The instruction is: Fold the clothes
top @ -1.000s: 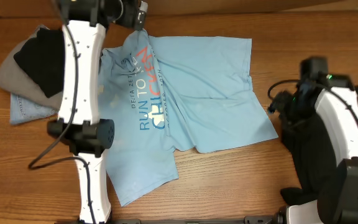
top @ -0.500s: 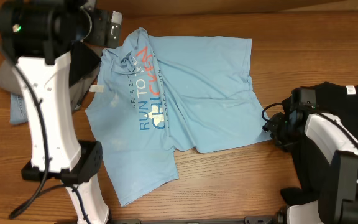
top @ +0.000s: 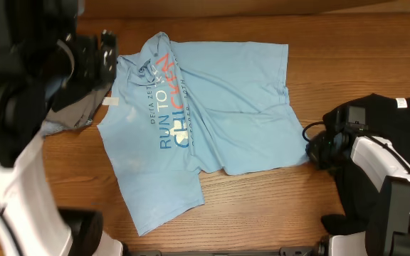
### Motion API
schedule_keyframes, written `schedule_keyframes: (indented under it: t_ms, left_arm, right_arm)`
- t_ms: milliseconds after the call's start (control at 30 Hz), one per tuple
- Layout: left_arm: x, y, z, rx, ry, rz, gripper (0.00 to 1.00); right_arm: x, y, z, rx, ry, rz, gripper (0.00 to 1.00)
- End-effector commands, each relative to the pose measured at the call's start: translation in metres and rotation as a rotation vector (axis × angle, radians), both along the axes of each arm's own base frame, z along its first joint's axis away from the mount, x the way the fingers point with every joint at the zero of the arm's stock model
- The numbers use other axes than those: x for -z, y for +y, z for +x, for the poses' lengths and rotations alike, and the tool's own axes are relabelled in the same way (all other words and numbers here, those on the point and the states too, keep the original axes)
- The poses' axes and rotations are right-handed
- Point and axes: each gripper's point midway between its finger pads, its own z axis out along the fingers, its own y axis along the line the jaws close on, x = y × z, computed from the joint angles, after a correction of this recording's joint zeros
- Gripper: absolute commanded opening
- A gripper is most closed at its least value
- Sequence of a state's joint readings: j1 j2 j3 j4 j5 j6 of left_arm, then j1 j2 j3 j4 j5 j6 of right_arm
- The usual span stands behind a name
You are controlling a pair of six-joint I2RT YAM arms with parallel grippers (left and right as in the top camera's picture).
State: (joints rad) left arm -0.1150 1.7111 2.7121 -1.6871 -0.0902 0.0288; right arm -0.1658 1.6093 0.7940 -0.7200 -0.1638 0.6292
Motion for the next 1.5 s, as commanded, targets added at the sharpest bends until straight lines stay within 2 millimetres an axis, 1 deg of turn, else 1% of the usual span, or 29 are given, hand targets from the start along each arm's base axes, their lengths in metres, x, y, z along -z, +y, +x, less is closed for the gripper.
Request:
schedule_keyframes:
  t_ms: [0,100,133,200,300,367,433,567,633,700,733,867,1000,1133,1200,1233,1333,1467]
  left_arm:
    - [0.015,0.016,-0.013,-0.097,0.059,0.012,1.0]
    - [0.037,0.017,-0.021,-0.102,0.137,0.026,1.0]
    - [0.047,0.018,-0.023,-0.103,0.174,0.032,1.0]
    - [0.062,0.021,-0.026,-0.114,0.227,0.037,1.0]
    - [0.083,0.029,-0.028,-0.158,0.3,0.022,1.0]
    - [0.098,0.032,-0.029,-0.174,0.352,0.0,1.0]
    - [0.113,0.031,-0.031,-0.167,0.41,-0.044,1.0]
    - [0.152,0.024,-0.038,-0.155,0.556,-0.172,1.0]
    - [0.177,0.021,-0.046,-0.153,0.651,-0.221,1.0]
    - [0.201,0.021,-0.056,-0.178,0.746,-0.236,1.0]
    - [0.216,0.022,-0.063,-0.198,0.802,-0.243,1.0]
    - [0.262,0.021,-0.091,-0.234,0.985,-0.245,1.0]
    - [0.301,0.022,-0.109,-0.282,1.09,-0.258,1.0]
    - [0.34,0.022,-0.122,-0.349,1.144,-0.299,0.99]
    - [0.357,0.014,-0.129,-0.337,1.169,-0.341,0.94]
    - [0.363,0.006,-0.131,-0.323,1.181,-0.385,0.91]
    - [0.367,-0.009,-0.135,-0.295,1.205,-0.453,0.9]
    - [0.374,-0.009,-0.142,-0.342,1.229,-0.445,0.91]
  right_arm:
    - [-0.011,-0.014,-0.008,0.001,0.043,-0.081,0.09]
    - [-0.044,-0.027,-0.009,0.01,0.038,-0.153,0.07]
    - [-0.059,-0.033,-0.012,0.022,0.038,-0.19,0.06]
    - [-0.079,-0.046,-0.02,0.068,0.046,-0.258,0.06]
    - [-0.1,-0.063,-0.032,0.14,0.05,-0.327,0.06]
    - [-0.108,-0.068,-0.036,0.176,0.03,-0.331,0.07]
    - [-0.114,-0.071,-0.038,0.192,0.009,-0.335,0.08]
    - [-0.119,-0.071,-0.039,0.188,-0.008,-0.339,0.12]
    - [-0.119,-0.071,-0.038,0.188,-0.009,-0.339,0.13]
    - [-0.119,-0.071,-0.038,0.189,-0.012,-0.34,0.14]
    - [-0.119,-0.071,-0.038,0.189,-0.013,-0.34,0.15]
    - [-0.119,-0.072,-0.034,0.18,-0.028,-0.344,0.15]
    - [-0.12,-0.073,-0.03,0.172,-0.046,-0.348,0.15]
    - [-0.12,-0.072,-0.028,0.171,-0.052,-0.339,0.15]
    - [-0.12,-0.071,-0.028,0.171,-0.053,-0.335,0.15]
    - [-0.12,-0.071,-0.028,0.17,-0.053,-0.335,0.15]
    - [-0.12,-0.071,-0.028,0.171,-0.054,-0.335,0.15]
    - [-0.12,-0.071,-0.026,0.172,-0.059,-0.336,0.15]
